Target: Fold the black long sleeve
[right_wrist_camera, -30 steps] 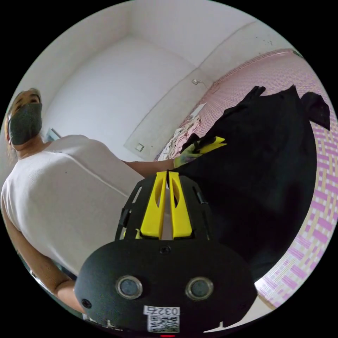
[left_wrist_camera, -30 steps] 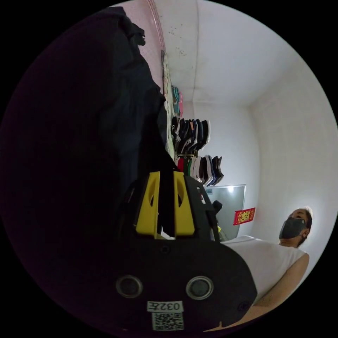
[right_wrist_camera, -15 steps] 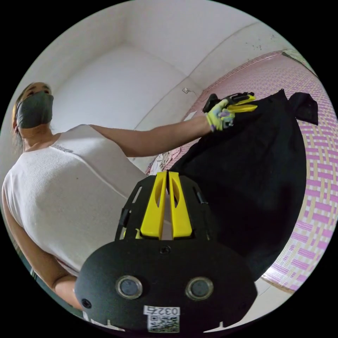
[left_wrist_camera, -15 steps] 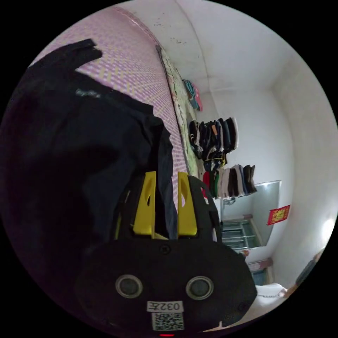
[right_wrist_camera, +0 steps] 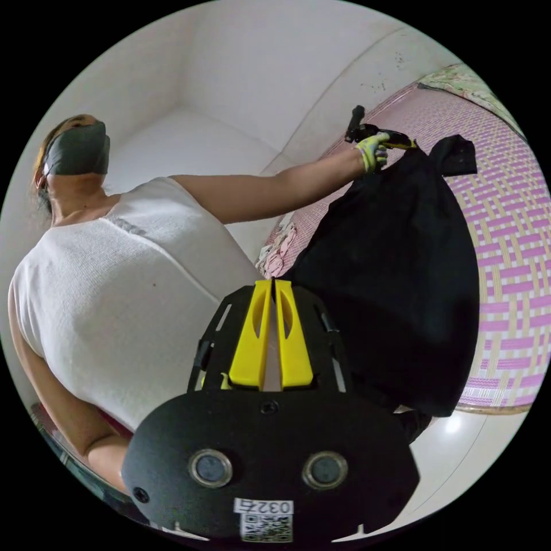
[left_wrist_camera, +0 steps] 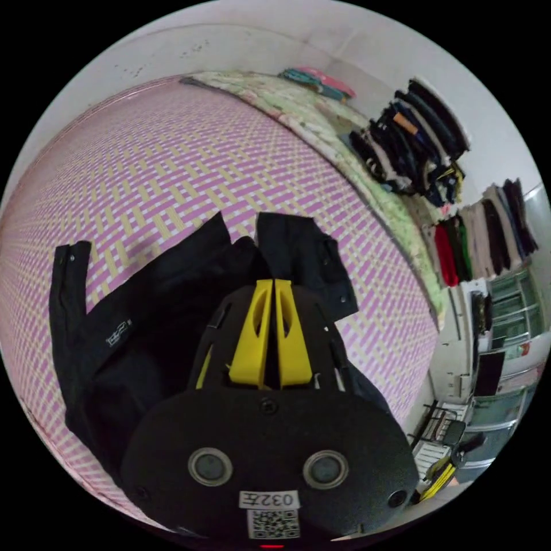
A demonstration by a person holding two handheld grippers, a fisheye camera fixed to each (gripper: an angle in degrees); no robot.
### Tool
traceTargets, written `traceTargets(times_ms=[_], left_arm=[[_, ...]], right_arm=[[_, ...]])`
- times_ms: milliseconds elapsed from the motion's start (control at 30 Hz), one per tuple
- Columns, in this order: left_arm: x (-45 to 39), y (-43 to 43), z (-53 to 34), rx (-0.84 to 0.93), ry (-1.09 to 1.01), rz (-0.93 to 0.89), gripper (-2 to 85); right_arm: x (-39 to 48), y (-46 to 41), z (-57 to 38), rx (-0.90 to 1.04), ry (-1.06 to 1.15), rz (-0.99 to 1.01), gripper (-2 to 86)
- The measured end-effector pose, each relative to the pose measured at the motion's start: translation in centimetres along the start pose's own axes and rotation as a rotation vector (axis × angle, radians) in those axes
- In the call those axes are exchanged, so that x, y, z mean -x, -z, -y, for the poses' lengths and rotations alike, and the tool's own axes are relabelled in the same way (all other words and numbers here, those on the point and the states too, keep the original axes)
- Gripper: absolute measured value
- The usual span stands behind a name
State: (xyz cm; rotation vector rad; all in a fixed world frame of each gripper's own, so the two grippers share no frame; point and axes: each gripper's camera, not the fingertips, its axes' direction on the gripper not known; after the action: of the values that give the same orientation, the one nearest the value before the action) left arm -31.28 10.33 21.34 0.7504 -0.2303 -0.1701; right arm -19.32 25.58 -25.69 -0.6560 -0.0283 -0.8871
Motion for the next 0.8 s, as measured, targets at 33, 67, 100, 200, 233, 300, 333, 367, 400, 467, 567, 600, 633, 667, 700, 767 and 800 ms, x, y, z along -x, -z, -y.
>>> traceTargets(times_ms=[33,67,100,200,233,300,333,367,400,467,567,600,633,667,700,767,800], left_arm=[[1.0,2.1,-1.3,-0.075,0.013,-0.073,-0.8],[2.6,4.8,-3.3,-0.17,0.035,-0.173,-0.9],[3.6,6.2,-4.6,-0.219,0.042,-0.231,-0.9],[9.4,11.2,-12.1,-0.381,0.061,-0.413,-1.0],[12.0,11.2,-14.5,-0.362,0.108,-0.382,-1.0],[16.0,8.9,-17.1,-0.271,0.228,-0.318,-1.0],[18.3,6.5,-18.2,-0.197,0.295,-0.319,-1.0],[20.1,4.0,-19.0,-0.133,0.355,-0.321,-1.0],[20.7,2.9,-19.2,-0.105,0.38,-0.32,-1.0],[21.7,-0.2,-19.3,-0.027,0.417,-0.291,-0.9],[21.2,-0.5,-18.1,-0.038,0.42,-0.288,-0.9],[21.0,-0.3,-17.8,-0.05,0.412,-0.297,-0.9],[20.5,0.2,-17.3,-0.08,0.388,-0.313,-0.9],[20.1,0.4,-16.9,-0.095,0.37,-0.309,-1.0],[19.9,0.4,-16.7,-0.092,0.366,-0.3,-1.0],[19.9,-0.6,-16.0,-0.034,0.383,-0.232,-1.0],[19.9,-0.9,-15.9,-0.022,0.388,-0.218,-1.0]], right_arm=[[-0.1,0.3,-0.2,-0.004,-0.003,0.0,-1.0],[-0.2,0.6,-0.3,-0.005,-0.005,0.004,-1.0],[-0.3,0.7,-0.4,-0.003,-0.006,0.004,-1.0],[-1.3,0.7,-0.5,0.035,-0.016,0.021,-1.0],[-1.9,0.4,-0.5,0.056,-0.019,0.035,-1.0],[-2.8,-0.5,-0.3,0.111,-0.022,0.077,-1.0],[-3.4,-1.4,-0.2,0.152,-0.026,0.089,-1.0],[-4.0,-2.3,-0.1,0.191,-0.031,0.095,-1.0],[-4.3,-2.7,-0.1,0.209,-0.036,0.098,-1.0],[-5.2,-4.2,-0.1,0.27,-0.055,0.1,-1.0],[-5.4,-5.1,-0.1,0.315,-0.062,0.098,-1.0],[-5.4,-5.2,-0.1,0.318,-0.061,0.098,-1.0],[-5.2,-5.3,-0.2,0.317,-0.059,0.099,-1.0],[-5.1,-5.2,-0.3,0.311,-0.058,0.099,-1.0],[-5.1,-5.2,-0.3,0.307,-0.059,0.101,-1.0],[-5.4,-5.5,-0.7,0.296,-0.075,0.105,-1.0],[-5.6,-5.7,-0.8,0.294,-0.082,0.103,-1.0]])
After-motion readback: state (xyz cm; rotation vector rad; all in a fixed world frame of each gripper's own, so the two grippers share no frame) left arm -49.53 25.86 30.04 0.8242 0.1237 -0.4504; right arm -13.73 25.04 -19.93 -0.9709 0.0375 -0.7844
